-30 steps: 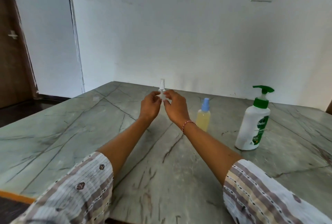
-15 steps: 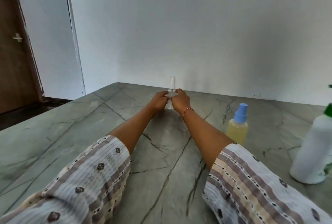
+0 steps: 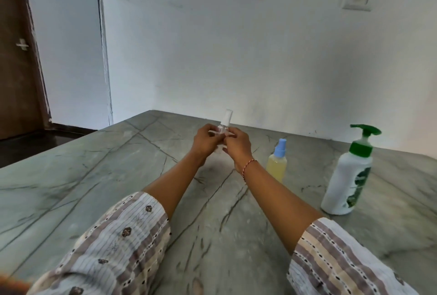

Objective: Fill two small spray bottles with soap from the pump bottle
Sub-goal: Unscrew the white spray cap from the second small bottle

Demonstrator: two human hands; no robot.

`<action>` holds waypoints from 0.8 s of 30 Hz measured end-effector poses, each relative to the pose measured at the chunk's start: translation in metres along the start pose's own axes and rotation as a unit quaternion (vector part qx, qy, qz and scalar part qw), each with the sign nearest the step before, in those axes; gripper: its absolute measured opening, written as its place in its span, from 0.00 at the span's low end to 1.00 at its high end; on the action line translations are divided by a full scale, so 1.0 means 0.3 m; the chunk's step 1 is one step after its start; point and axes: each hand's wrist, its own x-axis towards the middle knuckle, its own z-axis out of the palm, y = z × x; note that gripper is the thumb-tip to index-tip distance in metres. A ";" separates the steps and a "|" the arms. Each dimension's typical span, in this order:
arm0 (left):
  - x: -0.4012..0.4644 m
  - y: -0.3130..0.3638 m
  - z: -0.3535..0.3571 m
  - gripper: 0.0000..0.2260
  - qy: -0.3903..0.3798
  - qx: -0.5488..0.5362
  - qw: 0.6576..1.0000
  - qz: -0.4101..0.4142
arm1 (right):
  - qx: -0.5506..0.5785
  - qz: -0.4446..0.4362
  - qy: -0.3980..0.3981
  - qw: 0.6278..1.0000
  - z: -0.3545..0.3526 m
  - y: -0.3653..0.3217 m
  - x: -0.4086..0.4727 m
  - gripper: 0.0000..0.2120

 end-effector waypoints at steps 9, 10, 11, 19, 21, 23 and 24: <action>-0.284 0.121 0.005 0.08 -0.017 -0.039 0.999 0.017 | 0.087 -0.012 -0.011 0.996 -0.143 -0.082 -0.278 0.11; -0.308 0.129 0.008 0.08 -0.022 -0.046 0.999 0.019 | 0.095 -0.012 -0.020 0.995 -0.160 -0.087 -0.299 0.11; -0.333 0.136 0.013 0.08 -0.031 -0.056 0.998 0.021 | 0.106 -0.013 -0.022 0.994 -0.176 -0.090 -0.319 0.10; -0.455 0.103 0.161 0.08 -0.078 -0.003 0.992 0.096 | 0.008 -0.066 0.162 0.985 -0.295 -0.031 -0.356 0.13; -0.450 0.096 0.164 0.09 -0.077 0.007 0.991 0.108 | -0.006 -0.073 0.150 0.986 -0.299 -0.026 -0.357 0.11; -0.444 0.095 0.153 0.09 -0.083 -0.001 0.991 0.105 | -0.013 -0.078 0.131 0.988 -0.292 -0.030 -0.357 0.09; -0.443 0.099 0.146 0.09 -0.093 -0.019 0.991 0.098 | -0.012 -0.078 0.121 0.990 -0.292 -0.035 -0.355 0.09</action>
